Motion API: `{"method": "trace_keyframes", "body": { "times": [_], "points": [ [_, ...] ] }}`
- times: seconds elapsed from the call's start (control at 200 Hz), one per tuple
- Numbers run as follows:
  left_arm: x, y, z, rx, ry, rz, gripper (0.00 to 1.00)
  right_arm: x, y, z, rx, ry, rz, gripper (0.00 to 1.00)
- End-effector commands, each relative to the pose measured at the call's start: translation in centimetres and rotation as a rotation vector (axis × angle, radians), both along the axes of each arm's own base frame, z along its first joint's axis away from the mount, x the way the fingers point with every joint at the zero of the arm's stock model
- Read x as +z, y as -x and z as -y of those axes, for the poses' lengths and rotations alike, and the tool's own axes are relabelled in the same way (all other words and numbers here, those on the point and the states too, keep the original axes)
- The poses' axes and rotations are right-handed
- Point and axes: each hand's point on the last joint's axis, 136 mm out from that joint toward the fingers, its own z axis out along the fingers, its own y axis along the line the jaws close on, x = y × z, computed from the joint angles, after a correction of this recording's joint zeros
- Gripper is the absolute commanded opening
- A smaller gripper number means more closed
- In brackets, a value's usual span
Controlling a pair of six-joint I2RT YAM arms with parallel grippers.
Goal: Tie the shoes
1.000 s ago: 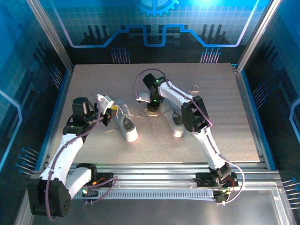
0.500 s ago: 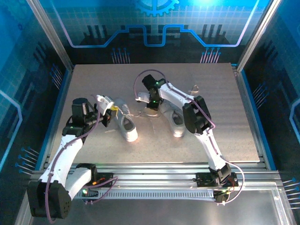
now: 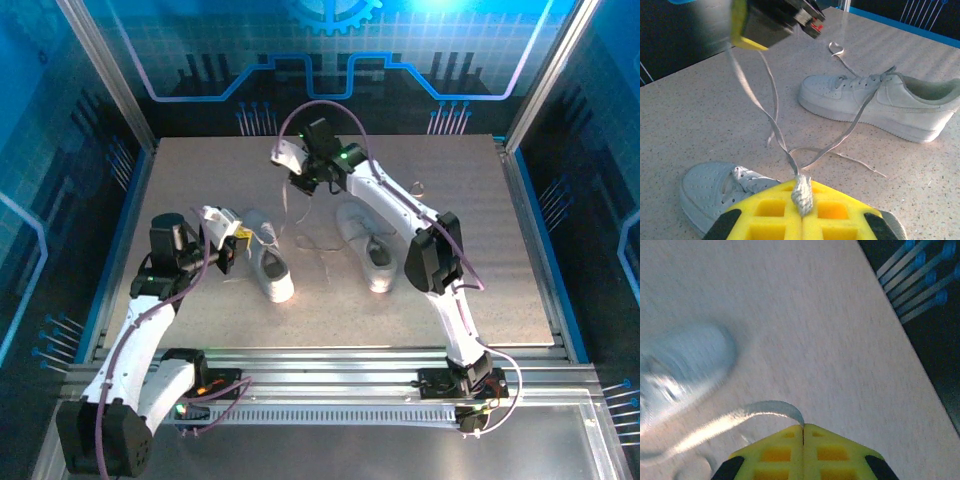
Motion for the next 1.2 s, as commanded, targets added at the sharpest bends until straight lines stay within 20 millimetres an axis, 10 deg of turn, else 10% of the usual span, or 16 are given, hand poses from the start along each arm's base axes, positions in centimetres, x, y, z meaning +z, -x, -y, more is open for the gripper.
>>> {"method": "trace_keyframes", "body": {
  "times": [0.0,0.135,0.285,0.735,0.98,1.196],
  "points": [
    [0.2,0.8,0.6,-0.035,0.049,-0.002,0.00,3.2,4.0,-7.2,0.126,-0.207,-0.056,0.00],
    [1.0,1.5,1.1,-0.054,0.080,0.034,0.00,3.6,8.1,-12.6,0.259,-0.353,-0.171,0.00],
    [1.2,2.2,1.2,-0.052,0.093,0.049,0.00,2.1,10.2,-13.9,0.300,-0.394,-0.305,0.00],
    [0.9,1.7,0.7,-0.010,0.090,0.003,0.00,6.0,9.2,-7.4,0.210,-0.453,-0.367,0.42],
    [1.3,0.8,0.5,0.022,0.125,-0.051,0.00,3.7,11.3,-2.2,0.217,-0.545,-0.277,0.46],
    [1.4,-0.2,0.5,0.042,0.168,-0.116,0.00,-0.2,15.0,-3.4,0.321,-0.525,-0.255,0.53]
  ]
}}
